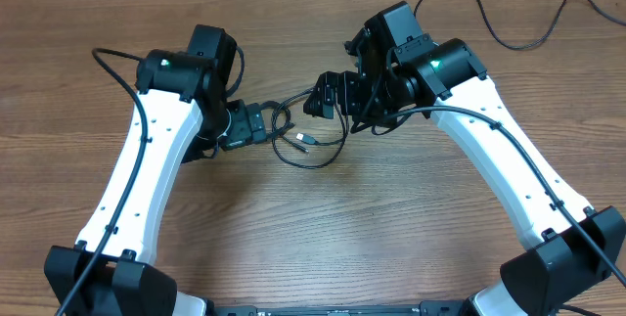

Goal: Untangle cables
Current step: 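Move the left gripper right toward the bundle beside the right gripper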

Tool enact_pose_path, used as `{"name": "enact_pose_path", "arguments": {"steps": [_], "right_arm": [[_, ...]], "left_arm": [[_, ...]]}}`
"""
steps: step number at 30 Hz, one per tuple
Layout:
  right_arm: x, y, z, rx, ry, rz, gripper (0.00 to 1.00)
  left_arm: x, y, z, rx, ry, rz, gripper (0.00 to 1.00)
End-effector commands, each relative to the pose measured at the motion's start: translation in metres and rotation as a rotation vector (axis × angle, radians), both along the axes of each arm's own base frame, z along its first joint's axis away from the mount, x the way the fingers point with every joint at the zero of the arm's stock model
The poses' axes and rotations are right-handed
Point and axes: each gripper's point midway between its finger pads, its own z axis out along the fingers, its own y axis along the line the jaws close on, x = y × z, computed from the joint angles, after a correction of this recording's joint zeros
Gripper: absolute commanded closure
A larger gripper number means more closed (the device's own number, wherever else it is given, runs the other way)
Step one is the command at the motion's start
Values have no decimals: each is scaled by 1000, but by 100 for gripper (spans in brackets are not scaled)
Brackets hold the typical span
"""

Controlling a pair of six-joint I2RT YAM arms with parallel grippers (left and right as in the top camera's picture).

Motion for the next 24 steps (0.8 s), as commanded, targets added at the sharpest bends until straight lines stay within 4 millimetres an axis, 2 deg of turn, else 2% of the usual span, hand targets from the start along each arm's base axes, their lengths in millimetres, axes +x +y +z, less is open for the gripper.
{"name": "enact_pose_path", "arguments": {"steps": [1,9,16,19,21,24], "right_arm": [[-1,0,0,-5,-2,-1,0],[-2,-1,-1,-7,1,-1,0],[-2,-1,-1,-7,1,-1,0],[-1,0,-1,-6,-1,-1,0],[1,0,0,-2,-9,-1,0],[4,2,2,8,-28,-1,0]], "left_arm": [[-2,-8,1,-43,3,-27,0],[-16,-4,24,-39,-54,-30,1],[-35,11,68,31,-234,-13,0],[-45,7,83,16,-295,-23,1],[-53,5,85,14,-303,-41,0],[-65,4,74,23,-257,-58,0]]}}
